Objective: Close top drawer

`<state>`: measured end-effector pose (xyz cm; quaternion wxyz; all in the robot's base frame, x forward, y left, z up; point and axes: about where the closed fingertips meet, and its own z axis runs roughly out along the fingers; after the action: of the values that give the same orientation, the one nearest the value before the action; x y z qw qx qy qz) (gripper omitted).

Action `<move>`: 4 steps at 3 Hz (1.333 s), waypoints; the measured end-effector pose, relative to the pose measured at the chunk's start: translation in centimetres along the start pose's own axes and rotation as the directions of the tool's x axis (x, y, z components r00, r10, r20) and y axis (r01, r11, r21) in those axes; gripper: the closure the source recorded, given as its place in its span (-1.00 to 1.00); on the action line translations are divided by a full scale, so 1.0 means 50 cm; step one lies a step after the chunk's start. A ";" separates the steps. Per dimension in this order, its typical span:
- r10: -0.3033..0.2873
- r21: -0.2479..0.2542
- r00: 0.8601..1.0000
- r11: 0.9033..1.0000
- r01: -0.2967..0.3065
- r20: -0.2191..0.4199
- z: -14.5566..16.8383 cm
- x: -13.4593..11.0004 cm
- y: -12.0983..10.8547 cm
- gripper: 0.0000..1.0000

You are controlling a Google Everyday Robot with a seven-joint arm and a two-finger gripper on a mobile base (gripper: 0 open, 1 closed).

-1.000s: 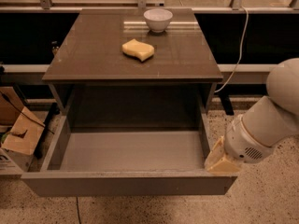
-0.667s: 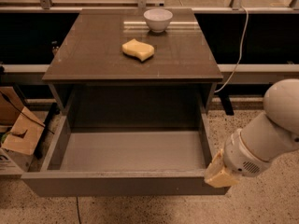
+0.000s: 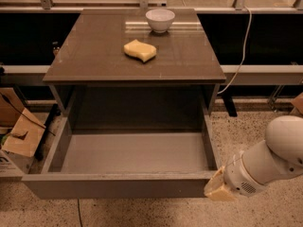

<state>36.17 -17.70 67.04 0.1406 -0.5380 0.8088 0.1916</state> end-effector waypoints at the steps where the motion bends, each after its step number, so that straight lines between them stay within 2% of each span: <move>1: 0.009 0.039 0.999 0.999 -0.011 0.051 0.019 0.007 -0.030 1.00; 2: 0.009 0.039 0.999 0.999 -0.011 0.051 0.019 0.007 -0.030 1.00; 3: -0.010 0.086 0.994 0.996 0.001 0.108 0.027 -0.004 -0.085 1.00; 4: -0.010 0.086 0.994 0.996 0.001 0.108 0.027 -0.004 -0.085 1.00</move>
Offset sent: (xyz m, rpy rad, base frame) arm 0.0869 -0.0224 -0.0257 0.1514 -0.2695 -0.1330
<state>40.20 -18.40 65.24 0.2076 -0.5225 0.8060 0.1851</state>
